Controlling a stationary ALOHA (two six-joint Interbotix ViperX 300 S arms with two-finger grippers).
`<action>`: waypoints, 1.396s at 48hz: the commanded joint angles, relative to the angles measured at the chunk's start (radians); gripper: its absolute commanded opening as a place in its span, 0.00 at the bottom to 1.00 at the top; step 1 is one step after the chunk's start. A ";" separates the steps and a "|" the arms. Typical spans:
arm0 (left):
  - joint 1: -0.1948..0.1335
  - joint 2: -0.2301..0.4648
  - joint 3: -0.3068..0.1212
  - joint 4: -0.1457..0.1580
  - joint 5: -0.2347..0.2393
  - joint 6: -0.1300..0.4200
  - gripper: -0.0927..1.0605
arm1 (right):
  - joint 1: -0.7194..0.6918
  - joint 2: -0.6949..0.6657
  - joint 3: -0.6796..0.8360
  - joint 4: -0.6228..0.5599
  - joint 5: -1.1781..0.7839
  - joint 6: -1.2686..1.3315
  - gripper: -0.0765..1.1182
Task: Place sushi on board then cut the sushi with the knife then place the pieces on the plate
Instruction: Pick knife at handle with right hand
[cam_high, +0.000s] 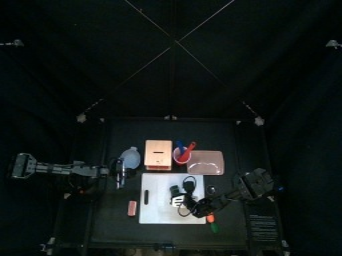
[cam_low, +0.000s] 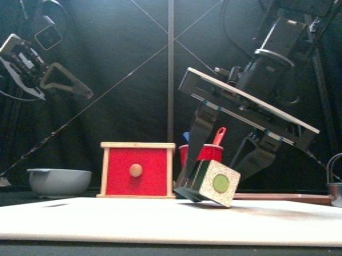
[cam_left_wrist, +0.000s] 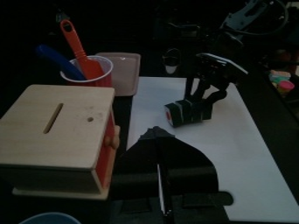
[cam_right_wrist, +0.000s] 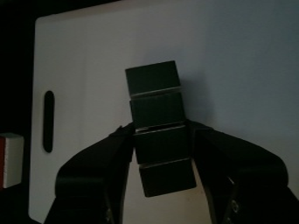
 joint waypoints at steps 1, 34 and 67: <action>0.005 0.002 -0.011 0.003 -0.005 0.002 0.08 | 0.003 -0.018 -0.031 0.005 -0.006 -0.003 0.78; 0.009 0.002 -0.006 0.009 -0.005 0.000 0.08 | 0.011 -0.083 0.000 -0.160 -0.103 -0.178 0.81; 0.009 0.002 -0.003 0.003 -0.005 -0.003 0.08 | -0.018 -0.173 0.195 -0.523 -0.081 -0.147 0.81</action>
